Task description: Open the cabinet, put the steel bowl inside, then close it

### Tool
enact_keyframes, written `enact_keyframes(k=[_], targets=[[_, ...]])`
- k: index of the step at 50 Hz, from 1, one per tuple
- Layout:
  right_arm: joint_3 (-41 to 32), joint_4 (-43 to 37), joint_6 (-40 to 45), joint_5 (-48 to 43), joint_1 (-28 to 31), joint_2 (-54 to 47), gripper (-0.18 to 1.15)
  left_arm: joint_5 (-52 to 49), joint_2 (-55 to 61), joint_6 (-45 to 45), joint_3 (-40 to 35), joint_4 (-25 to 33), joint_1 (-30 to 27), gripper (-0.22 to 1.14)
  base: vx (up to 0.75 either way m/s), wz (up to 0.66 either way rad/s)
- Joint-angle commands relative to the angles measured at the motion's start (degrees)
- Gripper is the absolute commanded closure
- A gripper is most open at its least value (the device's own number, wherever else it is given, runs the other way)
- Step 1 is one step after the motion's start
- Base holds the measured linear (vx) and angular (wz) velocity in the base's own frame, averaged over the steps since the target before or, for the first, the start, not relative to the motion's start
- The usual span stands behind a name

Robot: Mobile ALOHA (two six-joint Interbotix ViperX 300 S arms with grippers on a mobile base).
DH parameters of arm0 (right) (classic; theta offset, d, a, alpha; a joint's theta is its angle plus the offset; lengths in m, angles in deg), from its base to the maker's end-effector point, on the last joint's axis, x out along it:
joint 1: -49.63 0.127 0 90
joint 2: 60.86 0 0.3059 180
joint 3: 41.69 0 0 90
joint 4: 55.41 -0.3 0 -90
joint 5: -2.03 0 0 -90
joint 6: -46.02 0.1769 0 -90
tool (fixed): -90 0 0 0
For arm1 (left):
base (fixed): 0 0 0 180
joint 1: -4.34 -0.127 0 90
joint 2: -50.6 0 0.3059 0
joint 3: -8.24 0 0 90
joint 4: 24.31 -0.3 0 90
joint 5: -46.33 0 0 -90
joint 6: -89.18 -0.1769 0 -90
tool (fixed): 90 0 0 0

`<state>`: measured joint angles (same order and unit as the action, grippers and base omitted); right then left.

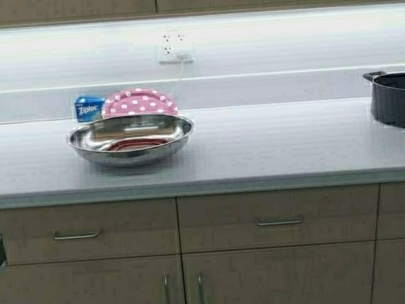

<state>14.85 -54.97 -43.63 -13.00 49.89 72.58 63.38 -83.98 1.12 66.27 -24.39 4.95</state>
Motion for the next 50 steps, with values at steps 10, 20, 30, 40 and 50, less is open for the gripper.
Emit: enact_keyframes(k=[10,20,30,40,50], targets=[[-1.0,0.3,0.1,0.4,0.0,-0.6,0.92,1.9,2.5,-0.1,-1.1,-0.2,-0.1,0.89,0.23,0.15],[-1.4,0.3,0.1,2.0,0.0,-0.4,0.92,3.0,3.3,-0.3,-1.6,-0.3,0.0,0.89,0.22,0.13],[-1.8,0.3,0.1,2.1,0.7,-0.7,0.92,3.0,2.9,-0.2,-1.2,-0.3,-0.1,0.89,0.19,0.05],[-1.8,0.4,0.0,2.1,3.0,-0.7,0.92,3.0,1.8,0.4,-0.5,-0.2,0.0,0.89,0.2,0.03],[-2.3,0.8,1.1,1.3,5.6,-1.0,0.86,3.1,0.4,0.0,-0.4,-0.3,0.7,0.82,0.21,0.01]])
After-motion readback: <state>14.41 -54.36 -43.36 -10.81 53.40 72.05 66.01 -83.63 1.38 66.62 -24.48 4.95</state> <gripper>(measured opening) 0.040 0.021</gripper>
